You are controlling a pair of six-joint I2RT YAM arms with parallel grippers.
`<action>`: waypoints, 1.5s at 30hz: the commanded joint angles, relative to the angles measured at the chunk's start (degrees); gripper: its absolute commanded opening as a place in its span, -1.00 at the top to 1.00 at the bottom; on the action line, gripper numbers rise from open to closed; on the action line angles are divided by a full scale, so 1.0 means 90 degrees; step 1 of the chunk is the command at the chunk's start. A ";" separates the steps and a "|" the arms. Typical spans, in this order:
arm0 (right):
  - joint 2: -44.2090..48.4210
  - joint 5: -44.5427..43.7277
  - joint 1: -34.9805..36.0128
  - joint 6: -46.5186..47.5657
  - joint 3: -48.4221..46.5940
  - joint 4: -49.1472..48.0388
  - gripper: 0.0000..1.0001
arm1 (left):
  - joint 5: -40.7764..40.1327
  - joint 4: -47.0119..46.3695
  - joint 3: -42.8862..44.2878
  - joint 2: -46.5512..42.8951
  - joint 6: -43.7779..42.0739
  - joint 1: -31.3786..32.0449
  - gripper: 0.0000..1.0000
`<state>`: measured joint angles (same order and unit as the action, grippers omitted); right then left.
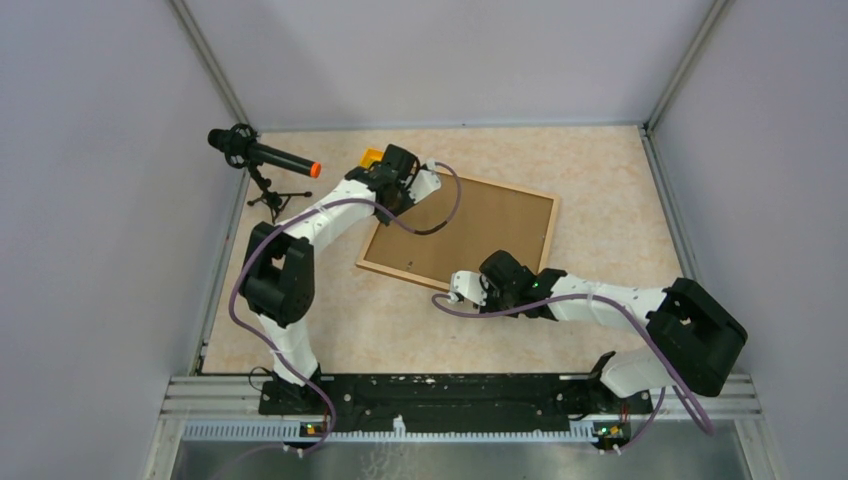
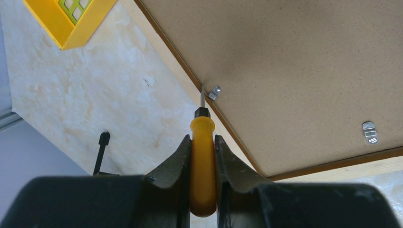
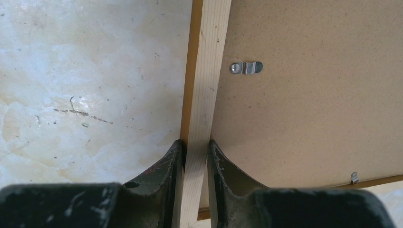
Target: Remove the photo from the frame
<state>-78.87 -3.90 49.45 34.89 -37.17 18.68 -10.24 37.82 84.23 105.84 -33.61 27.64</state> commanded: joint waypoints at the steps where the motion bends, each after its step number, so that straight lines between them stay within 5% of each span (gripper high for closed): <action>1: -0.0209 -0.0051 -0.0065 -0.0059 0.0231 0.0339 0.94 | -0.0156 0.0208 -0.0143 0.0008 -0.0067 -0.0012 1.00; 17: -0.0250 -0.0047 -0.0065 -0.0078 0.0214 0.0299 1.00 | -0.0194 0.0986 -0.0162 -0.0103 0.0102 0.0302 1.00; 29: -0.0269 -0.0075 -0.0065 -0.0086 0.0223 0.0279 1.00 | 0.0594 0.1355 -0.0103 -0.0101 0.0281 0.0443 1.00; 45: -0.0288 -0.0085 -0.0060 -0.0088 0.0204 0.0287 1.00 | 0.1039 0.0964 -0.0139 -0.0120 0.0584 0.0454 1.00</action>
<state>-78.89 -4.01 49.45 34.70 -37.17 18.65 -10.28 43.09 83.90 104.97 -32.25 30.87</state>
